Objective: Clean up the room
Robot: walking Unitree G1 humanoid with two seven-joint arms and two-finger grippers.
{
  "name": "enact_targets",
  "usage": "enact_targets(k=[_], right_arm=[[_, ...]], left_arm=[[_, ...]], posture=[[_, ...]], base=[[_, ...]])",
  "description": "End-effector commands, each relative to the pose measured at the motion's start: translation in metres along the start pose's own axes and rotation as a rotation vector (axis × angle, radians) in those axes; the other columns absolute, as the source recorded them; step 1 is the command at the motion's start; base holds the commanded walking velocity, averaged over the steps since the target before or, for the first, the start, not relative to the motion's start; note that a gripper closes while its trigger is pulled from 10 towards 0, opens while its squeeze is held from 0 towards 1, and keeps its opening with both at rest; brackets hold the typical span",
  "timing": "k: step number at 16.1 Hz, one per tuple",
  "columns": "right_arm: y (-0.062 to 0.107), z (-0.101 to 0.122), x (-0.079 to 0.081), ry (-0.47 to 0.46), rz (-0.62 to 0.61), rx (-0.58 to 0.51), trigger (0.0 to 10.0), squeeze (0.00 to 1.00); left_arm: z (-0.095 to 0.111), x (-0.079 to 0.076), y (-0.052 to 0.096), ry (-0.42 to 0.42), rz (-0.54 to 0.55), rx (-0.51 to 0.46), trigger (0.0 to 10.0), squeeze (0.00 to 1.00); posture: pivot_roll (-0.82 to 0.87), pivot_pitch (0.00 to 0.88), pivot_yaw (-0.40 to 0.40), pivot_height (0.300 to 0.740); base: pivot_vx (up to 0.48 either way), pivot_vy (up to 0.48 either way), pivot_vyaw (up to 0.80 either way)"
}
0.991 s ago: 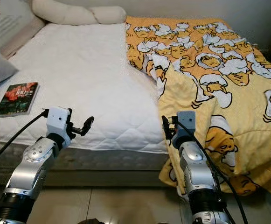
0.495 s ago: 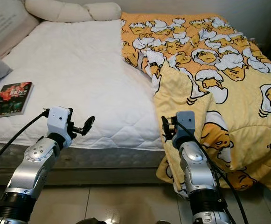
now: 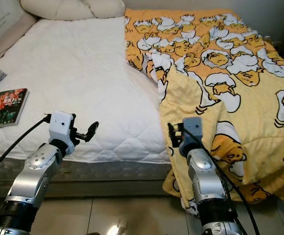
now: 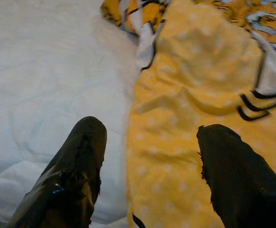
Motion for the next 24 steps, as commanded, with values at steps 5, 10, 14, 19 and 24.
enact_targets(k=[5, 10, 14, 19, 24], right_arm=[[-0.001, 0.0009, 0.0005, -0.036, -0.006, 0.001, 10.0, 0.0], [-0.0015, -0.001, 0.004, -0.026, 0.007, 0.011, 10.0, 0.0], [-0.0026, -0.0008, 0.0052, -0.033, 0.012, 0.017, 10.0, 0.0], [-0.0031, 0.0004, 0.0054, -0.025, 0.015, 0.012, 10.0, 0.0], [-0.0026, 0.0002, 0.0053, -0.019, 0.018, 0.012, 10.0, 0.0]], left_arm=[[-0.0002, 0.0041, -0.0004, 0.008, 0.004, 0.004, 10.0, 0.04], [-0.0013, 0.0031, -0.0002, 0.012, -0.006, 0.008, 10.0, 0.04], [-0.0014, 0.0032, -0.0006, 0.019, -0.017, 0.009, 10.0, 0.04], [-0.0013, 0.0034, -0.0007, 0.021, -0.017, 0.01, 10.0, 0.04], [-0.0014, 0.0032, -0.0007, 0.024, -0.015, 0.011, 10.0, 0.03]], posture=[[-0.03, 0.0, 0.041, 0.74], [-0.03, 0.0, 0.045, 0.74], [-0.03, 0.0, 0.051, 0.74], [-0.03, 0.0, 0.052, 0.74], [-0.03, 0.0, 0.05, 0.74]], base=[[0.319, 0.0, 0.0], [0.322, 0.0, 0.0], [0.338, 0.0, 0.0], [0.359, 0.0, -0.25], [0.359, 0.0, 0.0]])
Point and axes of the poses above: a point about 5 cm out from each wrist's last joint towards the gripper, its own y axis pointing back from the gripper into the wrist, its own z axis along the axis of the wrist's last joint, x = y × z, the point moved 1 cm from there along -y, pointing out of the wrist towards the gripper, and after that the axes turned 7 degrees about -y, right-handed, at the moved point
